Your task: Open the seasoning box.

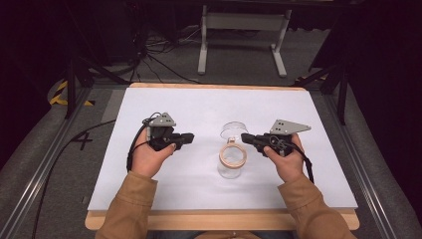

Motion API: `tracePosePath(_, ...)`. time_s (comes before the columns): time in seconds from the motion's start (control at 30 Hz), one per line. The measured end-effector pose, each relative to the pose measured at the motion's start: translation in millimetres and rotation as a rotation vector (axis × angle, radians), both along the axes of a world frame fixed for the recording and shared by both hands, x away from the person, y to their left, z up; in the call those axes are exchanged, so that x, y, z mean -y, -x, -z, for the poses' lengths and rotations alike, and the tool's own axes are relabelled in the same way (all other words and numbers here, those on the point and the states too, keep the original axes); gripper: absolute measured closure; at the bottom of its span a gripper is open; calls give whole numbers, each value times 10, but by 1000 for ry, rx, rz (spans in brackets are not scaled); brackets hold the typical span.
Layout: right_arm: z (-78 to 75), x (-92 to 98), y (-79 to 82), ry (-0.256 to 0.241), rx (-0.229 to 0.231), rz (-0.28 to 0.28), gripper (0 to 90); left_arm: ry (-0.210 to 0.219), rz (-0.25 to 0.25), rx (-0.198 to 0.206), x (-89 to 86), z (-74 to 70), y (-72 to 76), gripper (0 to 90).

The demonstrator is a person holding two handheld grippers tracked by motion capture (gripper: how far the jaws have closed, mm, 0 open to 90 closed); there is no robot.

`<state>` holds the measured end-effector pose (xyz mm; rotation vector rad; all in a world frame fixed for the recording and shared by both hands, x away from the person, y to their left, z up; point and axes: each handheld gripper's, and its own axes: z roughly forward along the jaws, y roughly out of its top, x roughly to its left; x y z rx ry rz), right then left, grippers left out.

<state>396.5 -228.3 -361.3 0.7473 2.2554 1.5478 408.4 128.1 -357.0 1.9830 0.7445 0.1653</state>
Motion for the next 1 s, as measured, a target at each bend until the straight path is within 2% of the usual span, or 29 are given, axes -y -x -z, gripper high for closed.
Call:
tracePosePath(0.2, -31, 19, 24, -2, 10, -8, 900, -1, 2, -16, 9, -5, 3, 860)
tracePosePath(0.23, -40, 24, 31, -5, 7, -9, 900, 2, 3, -8, 12, -3, -1, 859)
tracePosePath(0.43, -107, 84, 69, -4, 14, -16, 900, -19, 36, -14, 8, -29, 8, 838)
tracePosePath(0.53, -171, 169, 99, 0, 12, -22, 900, -40, 42, -27, -23, -50, 15, 828)
tracePosePath(0.57, -185, 197, 107, -3, 14, -17, 900, -27, 40, -22, -33, -47, 15, 823)
tracePosePath(0.6, -206, 238, 113, -1, 7, -18, 900, -31, 38, -18, -52, -56, 13, 819)
tracePosePath(0.7, -241, 343, 124, -2, 3, -3, 900, -7, 41, -41, -105, -71, 24, 791)
tracePosePath(0.9, -271, 546, 113, 2, -19, 30, 899, 2, 33, -56, -205, -80, 16, 755)
tracePosePath(1.0, -280, 662, 100, 3, -35, 52, 889, -16, 11, -70, -264, -63, -6, 737)
